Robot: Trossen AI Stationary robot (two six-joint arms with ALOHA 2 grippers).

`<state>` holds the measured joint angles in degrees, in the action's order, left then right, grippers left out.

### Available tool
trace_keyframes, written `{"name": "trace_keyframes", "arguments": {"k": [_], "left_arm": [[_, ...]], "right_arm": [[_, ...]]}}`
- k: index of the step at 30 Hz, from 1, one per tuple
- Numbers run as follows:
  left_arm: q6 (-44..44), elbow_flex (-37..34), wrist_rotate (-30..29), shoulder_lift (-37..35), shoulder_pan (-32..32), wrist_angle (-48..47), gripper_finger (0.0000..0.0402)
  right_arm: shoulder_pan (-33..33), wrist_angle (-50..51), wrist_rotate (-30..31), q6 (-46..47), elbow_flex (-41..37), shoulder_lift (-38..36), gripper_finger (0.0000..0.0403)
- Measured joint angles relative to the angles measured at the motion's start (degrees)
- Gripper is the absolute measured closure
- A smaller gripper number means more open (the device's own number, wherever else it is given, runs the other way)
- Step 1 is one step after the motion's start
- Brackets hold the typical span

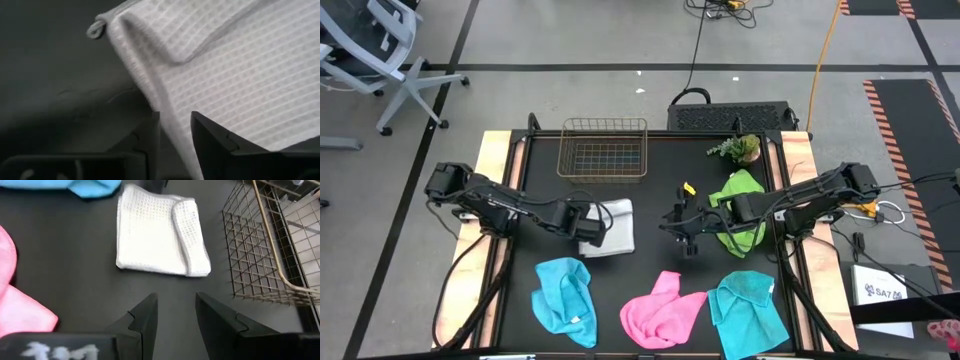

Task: Fold microfiber towels
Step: Fold the gray microfiber cloth

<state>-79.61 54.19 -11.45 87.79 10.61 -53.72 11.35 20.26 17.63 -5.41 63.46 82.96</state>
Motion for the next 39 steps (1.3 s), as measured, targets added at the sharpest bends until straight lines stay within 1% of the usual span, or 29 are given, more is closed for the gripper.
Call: {"name": "trace_keyframes", "arguments": {"k": [4, 7, 10, 13, 15, 18, 20, 23, 31, 34, 39], "left_arm": [[-0.52, 0.00, 0.35, -0.43, 0.00, -2.10, 0.0285], [-1.05, 0.00, -0.94, -1.69, 0.00, -2.38, 0.0285], [-1.51, 0.00, -3.06, -3.37, 0.07, -2.60, 0.0284], [-1.56, 0.00, -5.10, -5.51, 0.46, -3.28, 0.0284], [-1.75, 0.00, -6.45, -6.54, 0.69, -3.54, 0.0284], [-1.68, 0.00, -8.57, -7.56, 0.76, -3.51, 0.0284], [-1.66, 0.00, -8.97, -7.52, 0.76, -3.73, 0.0284], [-1.64, -0.02, -9.06, -7.50, 0.76, -4.40, 0.0284], [-1.58, -0.01, -9.64, -7.48, 0.74, -5.46, 0.0284], [-1.58, -0.02, -9.65, -7.47, 0.72, -5.61, 0.0284], [-1.58, -0.02, -9.65, -7.43, 0.72, -6.03, 0.0284]], "right_arm": [[-0.76, -4.46, -3.96, -0.49, 0.00, 1.05, 0.0283], [-1.82, -9.34, -7.70, -1.09, 0.00, 3.63, 0.0295], [-2.86, -14.20, -12.02, 0.34, 0.00, 7.02, 0.0325], [-3.67, -17.32, -16.09, 1.59, 0.00, 11.51, 0.0375], [-4.02, -19.34, -18.08, 1.73, -0.05, 14.72, 0.0395], [-4.07, -23.94, -18.97, 1.97, -0.07, 19.61, 0.0396], [-4.07, -27.88, -19.38, 2.33, -0.05, 22.52, 0.0401], [-4.19, -30.44, -19.44, 3.61, 1.43, 25.83, 0.0402], [-5.21, -30.53, -19.43, 3.63, 6.18, 31.31, 0.0403], [-5.82, -30.82, -19.45, 4.45, 6.34, 32.23, 0.0403], [-6.76, -27.83, -19.26, 5.81, 5.37, 32.28, 0.0403]]}}
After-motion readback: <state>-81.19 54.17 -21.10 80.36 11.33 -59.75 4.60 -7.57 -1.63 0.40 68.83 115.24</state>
